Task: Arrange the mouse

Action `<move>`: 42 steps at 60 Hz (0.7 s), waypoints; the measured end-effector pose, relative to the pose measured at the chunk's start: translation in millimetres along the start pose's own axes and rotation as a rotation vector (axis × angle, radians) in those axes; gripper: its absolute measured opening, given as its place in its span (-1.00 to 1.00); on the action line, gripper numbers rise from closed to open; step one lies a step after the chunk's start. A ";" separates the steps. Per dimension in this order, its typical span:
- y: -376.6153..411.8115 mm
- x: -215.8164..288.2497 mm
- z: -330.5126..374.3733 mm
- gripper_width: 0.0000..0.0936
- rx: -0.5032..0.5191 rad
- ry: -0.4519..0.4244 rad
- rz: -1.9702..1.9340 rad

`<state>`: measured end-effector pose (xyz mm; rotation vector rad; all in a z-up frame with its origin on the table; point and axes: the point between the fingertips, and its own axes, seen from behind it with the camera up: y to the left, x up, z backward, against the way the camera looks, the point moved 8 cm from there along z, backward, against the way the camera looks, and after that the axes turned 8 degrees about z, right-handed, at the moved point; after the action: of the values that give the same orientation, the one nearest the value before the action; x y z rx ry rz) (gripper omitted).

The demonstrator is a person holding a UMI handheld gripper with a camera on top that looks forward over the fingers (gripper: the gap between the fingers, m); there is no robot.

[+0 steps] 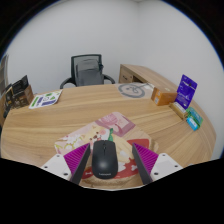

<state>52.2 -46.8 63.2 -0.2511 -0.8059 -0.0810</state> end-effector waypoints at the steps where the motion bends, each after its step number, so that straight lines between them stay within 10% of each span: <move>1: -0.3 2.2 5.3 0.87 0.006 -0.002 -0.006; 42: -14.6 -62.1 405.8 0.85 0.050 0.003 -0.008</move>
<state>-278.5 40.2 290.8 -0.2009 -0.8051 -0.0683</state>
